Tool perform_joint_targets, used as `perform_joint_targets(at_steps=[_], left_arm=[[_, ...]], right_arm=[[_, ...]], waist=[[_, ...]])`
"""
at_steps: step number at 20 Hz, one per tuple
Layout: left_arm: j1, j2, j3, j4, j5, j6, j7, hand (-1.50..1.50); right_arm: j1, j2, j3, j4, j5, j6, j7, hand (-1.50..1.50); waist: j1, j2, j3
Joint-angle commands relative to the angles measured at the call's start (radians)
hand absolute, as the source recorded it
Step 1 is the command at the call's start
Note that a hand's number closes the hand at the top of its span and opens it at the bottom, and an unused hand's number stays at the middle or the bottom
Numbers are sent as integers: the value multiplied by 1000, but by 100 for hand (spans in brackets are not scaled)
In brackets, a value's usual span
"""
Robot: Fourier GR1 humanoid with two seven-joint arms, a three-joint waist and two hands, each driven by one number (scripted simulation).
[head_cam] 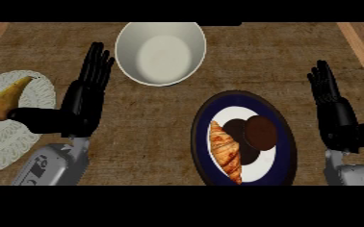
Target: Pick the cupcake from the plate and place it in the bowl
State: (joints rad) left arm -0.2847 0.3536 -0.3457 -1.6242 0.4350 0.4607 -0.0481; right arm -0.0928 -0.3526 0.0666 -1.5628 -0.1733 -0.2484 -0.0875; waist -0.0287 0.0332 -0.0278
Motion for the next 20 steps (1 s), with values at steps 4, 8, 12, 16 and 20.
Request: perform_joint_targets(at_steps=[4,8,12,16,20], left_arm=[[68,75,119,76,80,-175,-59,0],[87,94,105,28,95,-174,-13,0],[145,122,195,30,126,-264,-18,0],[181,112,219,71,142,-332,-72,0],[157,127,217,51,137,-331,-52,0]], right_arm=[[-52,4,78,-76,-51,78,228,-150],[-14,-265,70,80,309,-45,292,-150],[-69,-73,90,29,304,-133,359,-150],[-114,-180,79,32,378,-67,372,-150],[-300,-354,73,92,340,187,562,-150]], waist=[[37,-33,26],[46,-27,15],[33,-34,27],[35,-33,27],[51,-32,26]])
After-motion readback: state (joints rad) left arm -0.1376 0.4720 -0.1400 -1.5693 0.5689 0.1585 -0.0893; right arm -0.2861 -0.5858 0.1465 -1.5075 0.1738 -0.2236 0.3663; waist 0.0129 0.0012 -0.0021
